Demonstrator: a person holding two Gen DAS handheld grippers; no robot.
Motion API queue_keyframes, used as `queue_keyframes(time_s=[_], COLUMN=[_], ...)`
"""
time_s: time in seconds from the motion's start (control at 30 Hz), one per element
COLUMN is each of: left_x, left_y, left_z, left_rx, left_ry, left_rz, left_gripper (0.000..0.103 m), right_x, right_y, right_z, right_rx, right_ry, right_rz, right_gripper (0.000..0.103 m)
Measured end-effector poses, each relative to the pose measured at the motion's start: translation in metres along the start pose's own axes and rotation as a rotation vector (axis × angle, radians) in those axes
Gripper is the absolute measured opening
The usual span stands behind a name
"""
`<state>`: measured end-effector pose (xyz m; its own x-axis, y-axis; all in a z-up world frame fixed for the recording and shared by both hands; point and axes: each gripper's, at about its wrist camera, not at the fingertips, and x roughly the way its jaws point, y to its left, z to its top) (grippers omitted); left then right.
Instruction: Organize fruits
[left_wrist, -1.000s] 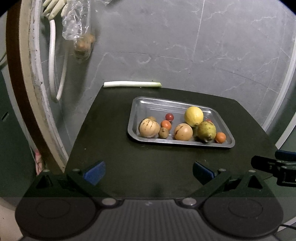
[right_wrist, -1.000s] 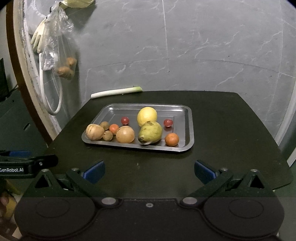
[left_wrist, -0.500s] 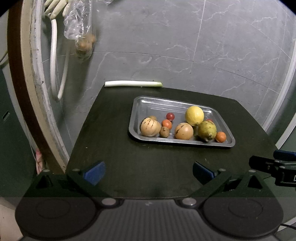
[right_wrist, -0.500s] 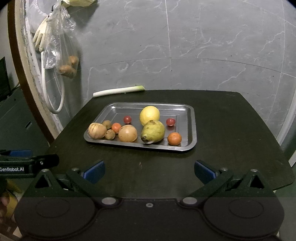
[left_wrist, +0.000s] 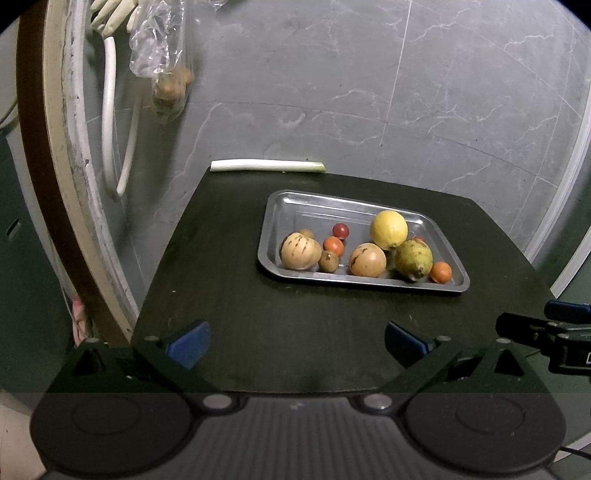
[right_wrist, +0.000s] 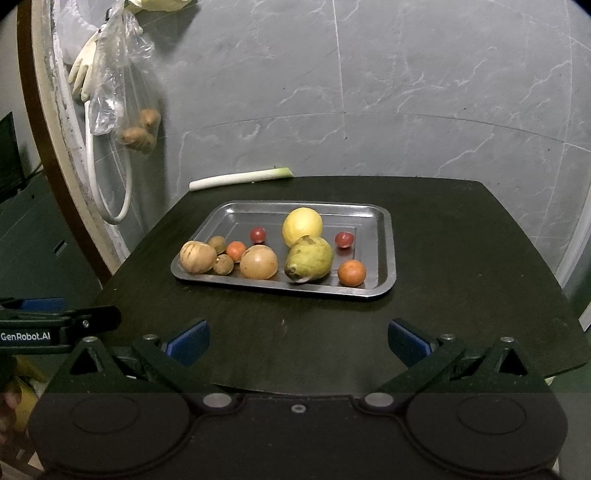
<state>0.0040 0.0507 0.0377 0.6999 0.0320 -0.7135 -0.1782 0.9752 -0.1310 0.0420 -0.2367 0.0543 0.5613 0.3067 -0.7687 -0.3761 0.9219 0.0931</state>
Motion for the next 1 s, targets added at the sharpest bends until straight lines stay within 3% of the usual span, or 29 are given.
queue_keyframes(time_s=[1.0], left_x=[0.0004], left_y=[0.0024], left_z=[0.0009], left_rx=[0.003], left_ry=[0.003], left_rz=[-0.003], left_gripper=[0.102], right_x=[0.0014], right_y=[-0.0021], right_z=[-0.0002], right_rx=[0.003], right_ry=[0.004], right_rz=[0.003], right_gripper=[0.102])
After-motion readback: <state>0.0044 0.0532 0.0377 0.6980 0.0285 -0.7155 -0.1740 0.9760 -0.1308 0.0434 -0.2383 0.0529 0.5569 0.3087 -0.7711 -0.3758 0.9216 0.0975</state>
